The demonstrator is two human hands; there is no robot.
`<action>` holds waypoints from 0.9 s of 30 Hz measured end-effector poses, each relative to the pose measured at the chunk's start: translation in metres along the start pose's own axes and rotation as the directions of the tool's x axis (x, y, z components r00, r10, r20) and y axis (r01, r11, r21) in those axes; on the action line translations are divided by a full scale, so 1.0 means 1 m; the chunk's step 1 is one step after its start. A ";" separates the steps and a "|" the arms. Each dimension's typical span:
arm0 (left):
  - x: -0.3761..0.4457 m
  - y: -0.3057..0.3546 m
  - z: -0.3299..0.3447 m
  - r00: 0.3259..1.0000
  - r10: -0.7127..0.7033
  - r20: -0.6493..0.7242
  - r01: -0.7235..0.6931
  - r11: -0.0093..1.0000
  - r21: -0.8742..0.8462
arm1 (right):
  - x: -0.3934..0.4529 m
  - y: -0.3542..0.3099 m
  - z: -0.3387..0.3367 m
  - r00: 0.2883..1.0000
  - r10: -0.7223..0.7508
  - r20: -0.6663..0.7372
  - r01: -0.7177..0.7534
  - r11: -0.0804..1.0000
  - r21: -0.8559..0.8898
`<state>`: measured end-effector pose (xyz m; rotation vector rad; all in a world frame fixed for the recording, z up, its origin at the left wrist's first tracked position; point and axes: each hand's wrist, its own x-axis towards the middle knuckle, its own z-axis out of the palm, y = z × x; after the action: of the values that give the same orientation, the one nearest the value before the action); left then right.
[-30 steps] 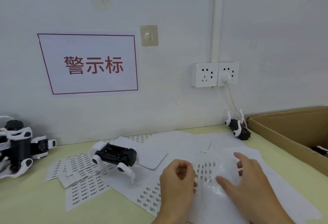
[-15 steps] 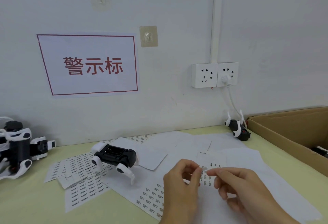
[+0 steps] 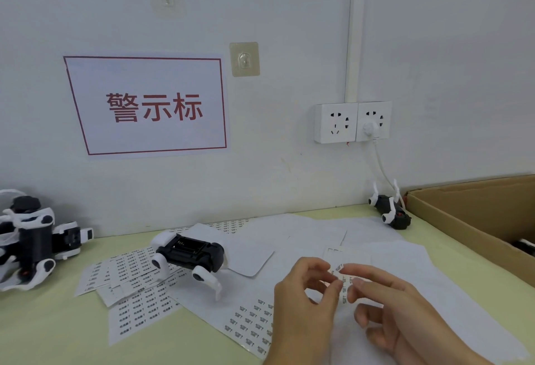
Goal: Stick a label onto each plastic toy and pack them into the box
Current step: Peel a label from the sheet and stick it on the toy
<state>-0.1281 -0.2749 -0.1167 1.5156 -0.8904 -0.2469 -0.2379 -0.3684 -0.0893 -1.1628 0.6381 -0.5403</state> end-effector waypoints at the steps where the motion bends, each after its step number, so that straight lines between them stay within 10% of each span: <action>1: 0.000 0.001 -0.001 1.000 -0.010 0.014 0.010 1.000 -0.007 | 0.000 0.000 0.000 1.000 -0.006 0.004 0.006 1.000 -0.005; 27: 0.004 -0.003 -0.002 0.997 0.022 0.071 -0.021 0.999 -0.025 | -0.007 0.004 0.004 0.960 -0.263 -0.093 0.211 0.904 -0.373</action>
<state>-0.1230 -0.2765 -0.1174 1.4818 -0.9564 -0.2961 -0.2393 -0.3597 -0.0907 -1.5729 0.7420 -0.7398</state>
